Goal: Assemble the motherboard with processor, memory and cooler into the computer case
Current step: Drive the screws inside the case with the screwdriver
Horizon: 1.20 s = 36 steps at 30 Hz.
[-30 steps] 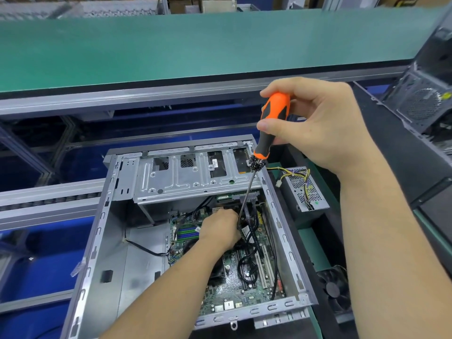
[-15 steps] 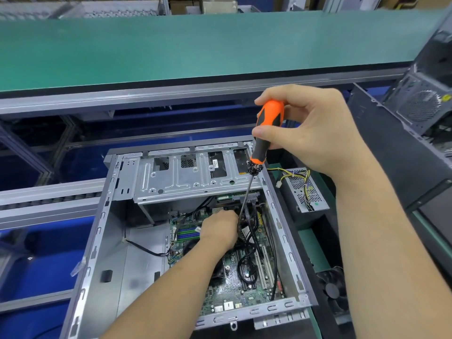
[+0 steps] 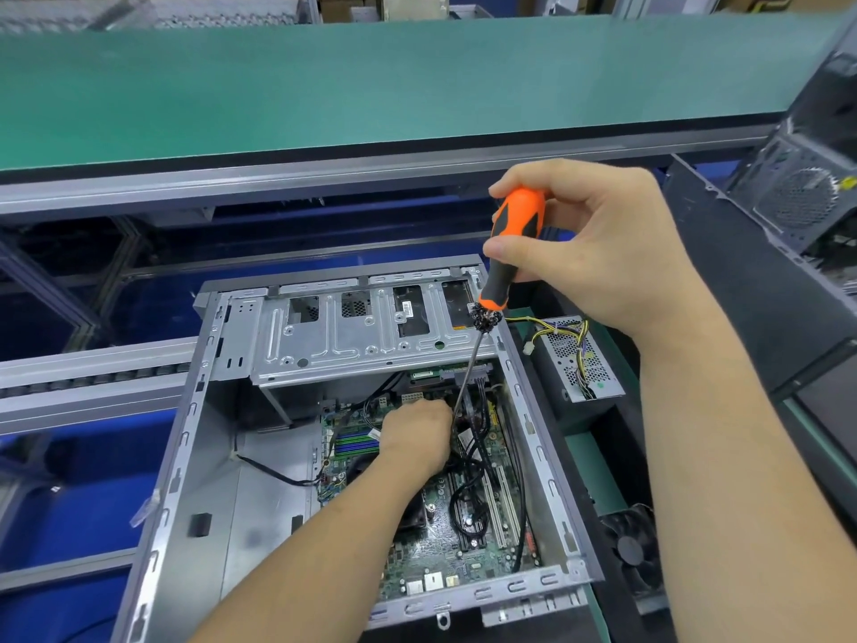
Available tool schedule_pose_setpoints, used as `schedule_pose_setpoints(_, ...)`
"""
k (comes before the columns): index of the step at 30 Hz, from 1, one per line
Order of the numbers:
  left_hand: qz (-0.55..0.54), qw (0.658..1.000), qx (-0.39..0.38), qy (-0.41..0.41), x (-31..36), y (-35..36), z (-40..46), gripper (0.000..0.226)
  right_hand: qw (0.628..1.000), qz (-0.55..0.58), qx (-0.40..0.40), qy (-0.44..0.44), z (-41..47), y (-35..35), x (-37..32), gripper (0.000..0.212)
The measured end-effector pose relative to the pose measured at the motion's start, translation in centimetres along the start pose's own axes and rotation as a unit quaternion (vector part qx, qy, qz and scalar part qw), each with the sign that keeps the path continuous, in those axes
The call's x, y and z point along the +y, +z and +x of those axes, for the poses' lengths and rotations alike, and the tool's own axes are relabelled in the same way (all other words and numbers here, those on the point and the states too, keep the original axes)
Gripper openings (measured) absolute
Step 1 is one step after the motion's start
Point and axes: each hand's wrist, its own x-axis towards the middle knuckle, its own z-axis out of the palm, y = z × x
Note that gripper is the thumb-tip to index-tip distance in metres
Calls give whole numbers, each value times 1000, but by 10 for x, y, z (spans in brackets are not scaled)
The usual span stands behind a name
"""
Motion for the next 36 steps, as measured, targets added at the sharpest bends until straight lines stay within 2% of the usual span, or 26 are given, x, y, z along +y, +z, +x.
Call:
schedule_pose_setpoints(7, -115, 993, 3, 1, -6, -5, -4, 12, 999, 37, 9, -30, 8, -7, -10, 32)
schedule_pose_setpoints(13, -142, 987, 80, 15, -20, -23, -20, 14, 996, 73, 29, -45, 15, -5, -26, 38)
schedule_pose_setpoints(20, -187, 974, 121, -39, -30, -26, -46, 10, 995, 79, 29, -55, 23, 13, -46, 44)
schedule_pose_setpoints(27, -298, 938, 140, -104, -33, -20, -58, 7, 992, 69, 94, -46, 27, 35, -55, 43)
schedule_pose_setpoints(30, -337, 925, 148, -98, -37, -20, -60, 11, 989, 63, 125, -57, 28, 36, -60, 48)
schedule_pose_setpoints(36, -385, 908, 146, -80, -44, -16, -59, 15, 988, 50, 137, -54, 28, 36, -66, 49)
